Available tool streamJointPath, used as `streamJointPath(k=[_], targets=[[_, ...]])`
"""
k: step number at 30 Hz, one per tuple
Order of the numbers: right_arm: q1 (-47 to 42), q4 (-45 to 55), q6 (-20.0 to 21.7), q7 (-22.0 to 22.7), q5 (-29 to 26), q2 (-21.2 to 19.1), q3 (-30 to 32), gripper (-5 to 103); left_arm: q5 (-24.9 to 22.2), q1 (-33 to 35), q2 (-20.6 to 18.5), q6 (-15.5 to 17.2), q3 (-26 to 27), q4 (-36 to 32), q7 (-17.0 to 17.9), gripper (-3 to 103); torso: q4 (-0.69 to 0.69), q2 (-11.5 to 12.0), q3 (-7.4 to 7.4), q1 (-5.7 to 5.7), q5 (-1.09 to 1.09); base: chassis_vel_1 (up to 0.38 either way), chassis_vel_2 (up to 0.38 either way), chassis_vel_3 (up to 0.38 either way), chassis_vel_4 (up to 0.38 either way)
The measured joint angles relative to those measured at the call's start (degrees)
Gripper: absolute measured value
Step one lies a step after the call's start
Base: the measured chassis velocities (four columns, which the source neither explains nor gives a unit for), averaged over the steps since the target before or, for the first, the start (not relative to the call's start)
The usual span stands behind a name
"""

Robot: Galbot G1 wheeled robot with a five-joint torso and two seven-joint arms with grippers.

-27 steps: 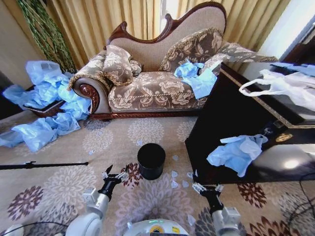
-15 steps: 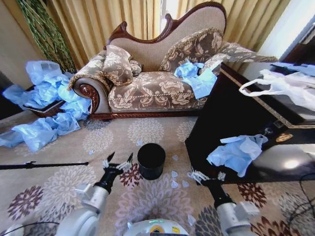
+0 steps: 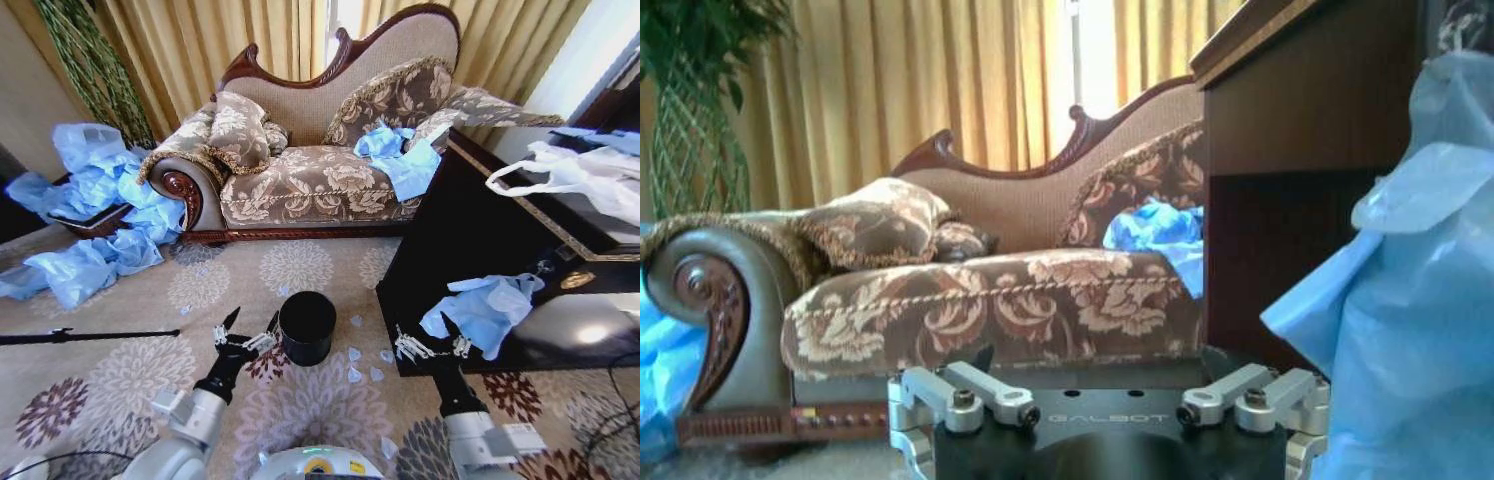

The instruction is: Place a garbage bag over the trash bin.

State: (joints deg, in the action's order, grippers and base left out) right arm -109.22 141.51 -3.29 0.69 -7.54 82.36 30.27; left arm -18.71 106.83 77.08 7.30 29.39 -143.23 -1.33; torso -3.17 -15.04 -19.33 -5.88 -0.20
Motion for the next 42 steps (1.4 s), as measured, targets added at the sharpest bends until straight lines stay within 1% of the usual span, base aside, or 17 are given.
streamJointPath(k=[5, 9, 11, 13, 16, 19, 21, 22, 23, 27, 28, 32, 33, 37, 38, 40, 42], targets=[[0.0, -2.2, -1.5, 0.3, 1.1, 0.4, 0.0, 100, -0.3, 0.4, -0.9, 0.2, 2.2, 0.0, -1.1, 100, 0.01, 0.0, 0.0, 0.0, 0.01, 0.0, 0.0, 0.0, 0.0], [-1.0, -3.8, -3.1, 0.5, -0.6, 0.6, 0.4, 100, -5.6, -1.9, -5.6, 1.2, 5.8, 0.0, -0.5, 103, -0.02, 0.0, 0.0, 0.0, -0.02, 0.0, 0.0, 0.0, 0.0], [-1.3, -5.7, -4.1, -2.9, -2.8, -0.9, 0.5, 100, -11.7, -3.6, -9.3, 1.8, 7.4, -0.4, 1.5, 100, 0.0, 0.0, 0.0, 0.0, 0.01, 0.0, 0.0, 0.0, 0.0], [-1.3, -6.0, -4.1, -3.4, -2.9, -1.2, 0.3, 100, -13.2, -4.0, -9.9, 2.1, 7.5, -0.4, 2.0, 100, 0.02, 0.0, 0.0, 0.0, -0.01, 0.0, 0.0, 0.0, 0.0], [-1.0, -9.4, -5.8, -5.0, -2.0, -1.1, -0.3, 100, -24.7, -9.3, -17.7, 5.0, 3.5, -0.4, 4.1, 100, -0.01, 0.0, 0.0, 0.0, -0.03, 0.0, 0.0, 0.0, 0.0], [-0.9, -11.8, -7.7, -5.2, -0.9, -0.8, -0.1, 100, -30.6, -11.9, -21.9, 5.9, 1.2, -0.3, 4.8, 100, -0.03, 0.0, -0.01, 0.0, 0.0, 0.0, 0.0, 0.0, 0.0], [-0.8, -15.3, -10.4, -5.4, -0.5, -0.3, 0.8, 100, -42.2, -17.9, -29.0, 6.9, -2.1, -0.3, 5.3, 100, -0.01, 0.0, 0.0, 0.0, 0.0, 0.0, 0.0, 0.0, 0.0], [-0.8, -15.3, -10.4, -5.4, -0.5, -0.3, 0.8, 100, -42.2, -17.9, -29.0, 6.9, -2.1, -0.3, 5.3, 100, -0.01, 0.0, 0.0, 0.0, 0.0, 0.0, 0.0, 0.0, 0.0], [-0.8, -16.7, -11.5, -5.3, -0.5, -0.1, 1.1, 100, -49.7, -21.7, -32.4, 7.2, -3.8, -0.2, 5.2, 100, -0.04, 0.0, -0.01, 0.0, -0.01, 0.0, 0.0, 0.0, 0.0], [-0.5, -18.8, -13.1, -5.4, -0.6, 0.7, 1.5, 100, -65.4, -35.2, -38.2, 8.6, -13.9, 3.7, 3.9, 100, 0.0, 0.0, -0.01, 0.0, 0.0, 0.0, 0.0, 0.0, 0.0], [-0.5, -18.8, -13.1, -5.4, -0.6, 0.7, 1.5, 100, -65.4, -35.2, -38.2, 8.6, -13.9, 3.7, 3.9, 100, 0.0, 0.0, -0.01, 0.0, 0.0, 0.0, 0.0, 0.0, 0.0], [2.1, -20.1, -12.8, -4.4, -0.2, 1.4, 0.9, 100, -72.9, -54.9, -35.2, 8.9, -33.2, 11.0, 3.9, 98, 0.0, 0.0, -0.01, -0.01, 0.02, 0.0, 0.0, 0.0, 0.0], [2.1, -20.1, -12.8, -4.4, -0.2, 1.4, 0.9, 100, -72.9, -54.9, -35.2, 8.9, -33.2, 11.0, 3.9, 98, 0.0, 0.0, -0.01, -0.01, 0.02, 0.0, 0.0, 0.0, 0.0], [3.7, -21.5, -11.5, -3.4, -0.1, 0.5, 0.8, 100, -77.2, -70.3, -25.9, 8.2, -48.8, 19.9, 6.2, 100, -0.02, 0.0, -0.02, -0.01, -0.01, 0.0, 0.0, 0.0, 0.0], [3.7, -21.5, -11.5, -3.4, -0.1, 0.5, 0.8, 100, -77.2, -70.3, -25.9, 8.2, -48.8, 19.9, 6.2, 100, -0.02, 0.0, -0.02, -0.01, -0.01, 0.0, 0.0, 0.0, 0.0], [3.9, -22.7, -11.2, -2.9, -0.3, -0.2, 0.8, 100, -78.7, -74.9, -18.9, 7.7, -53.7, 23.8, 8.6, 100, 0.01, 0.0, -0.01, -0.01, 0.06, 0.0, 0.0, 0.0, 0.0], [4.0, -23.2, -11.1, -2.7, -0.4, -0.2, 0.8, 100, -79.2, -75.9, -15.7, 7.5, -54.9, 25.0, 9.9, 101, -0.02, 0.0, -0.01, -0.01, -0.01, 0.0, 0.0, 0.0, 0.0]])
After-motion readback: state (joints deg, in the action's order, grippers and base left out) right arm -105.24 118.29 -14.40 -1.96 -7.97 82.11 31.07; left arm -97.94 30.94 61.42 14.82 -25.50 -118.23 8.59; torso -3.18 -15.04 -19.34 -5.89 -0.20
